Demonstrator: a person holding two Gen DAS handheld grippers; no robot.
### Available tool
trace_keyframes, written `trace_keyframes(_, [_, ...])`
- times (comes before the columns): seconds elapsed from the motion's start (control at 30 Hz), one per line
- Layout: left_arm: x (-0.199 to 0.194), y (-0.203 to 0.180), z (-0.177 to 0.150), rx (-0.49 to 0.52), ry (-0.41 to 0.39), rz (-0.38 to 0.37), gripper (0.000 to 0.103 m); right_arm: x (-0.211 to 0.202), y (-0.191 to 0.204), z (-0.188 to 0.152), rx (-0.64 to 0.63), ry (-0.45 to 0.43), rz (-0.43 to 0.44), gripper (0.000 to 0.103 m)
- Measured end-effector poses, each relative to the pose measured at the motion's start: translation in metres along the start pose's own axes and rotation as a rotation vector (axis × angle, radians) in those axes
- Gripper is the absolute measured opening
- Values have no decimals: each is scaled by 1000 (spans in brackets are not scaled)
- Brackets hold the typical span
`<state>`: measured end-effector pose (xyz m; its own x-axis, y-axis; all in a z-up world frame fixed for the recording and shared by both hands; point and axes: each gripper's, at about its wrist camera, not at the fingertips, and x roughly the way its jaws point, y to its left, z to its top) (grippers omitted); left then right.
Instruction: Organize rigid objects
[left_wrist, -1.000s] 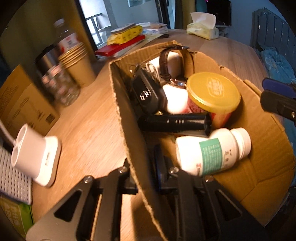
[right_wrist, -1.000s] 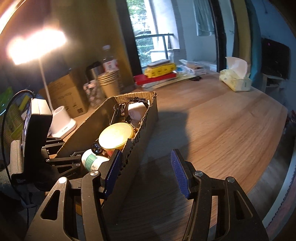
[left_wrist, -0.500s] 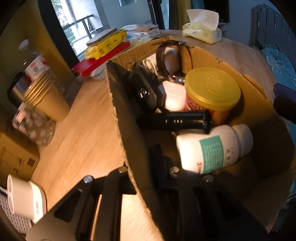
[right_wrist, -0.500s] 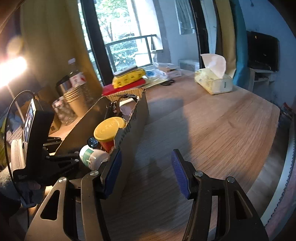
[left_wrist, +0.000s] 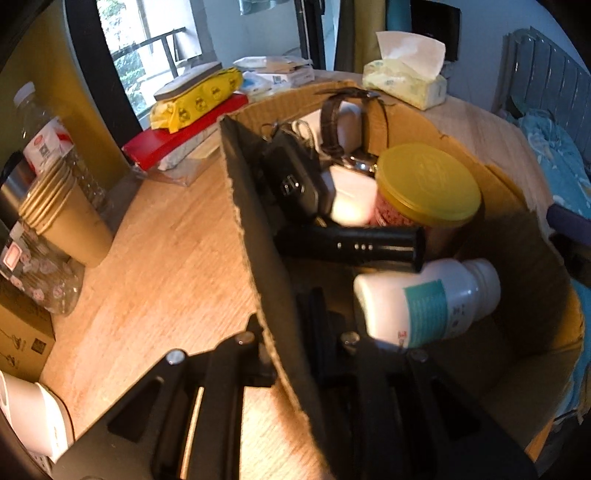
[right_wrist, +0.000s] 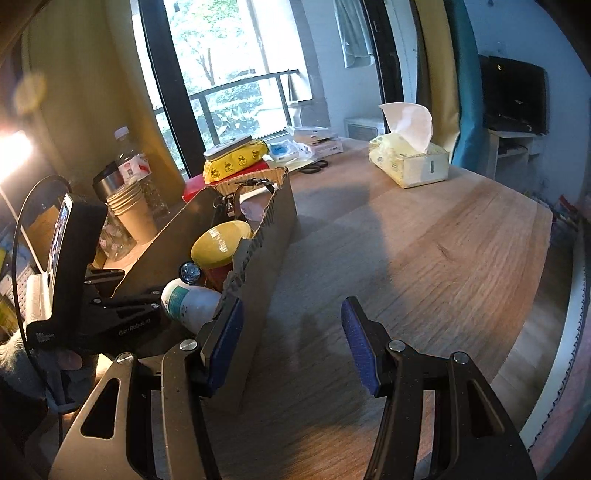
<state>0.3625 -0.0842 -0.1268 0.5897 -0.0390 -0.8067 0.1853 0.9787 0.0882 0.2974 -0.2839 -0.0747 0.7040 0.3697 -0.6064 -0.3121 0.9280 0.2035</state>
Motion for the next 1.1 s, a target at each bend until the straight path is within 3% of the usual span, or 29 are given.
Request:
trace_keyframes(0.1, [-6, -1, -1, -12, -13, -5, 29, -3, 2, -1, -1, -3, -3, 58])
trace_keyframes(0.2, [-17, 0, -5, -11, -37, 12, 55, -7, 5, -3, -2, -7, -15, 58])
trace_keyframes(0.4, [-57, 13, -22, -51, -116, 16, 61, -23, 16, -7, -8, -20, -29, 58])
trace_keyframes(0.9, [-181, 27, -104, -126, -315, -16, 73, -84, 72, -24, -77, -78, -59, 58])
trace_keyframes(1.1, [-227, 36, -135, -160, -396, -18, 87, -113, 100, -33, -102, -113, -66, 58])
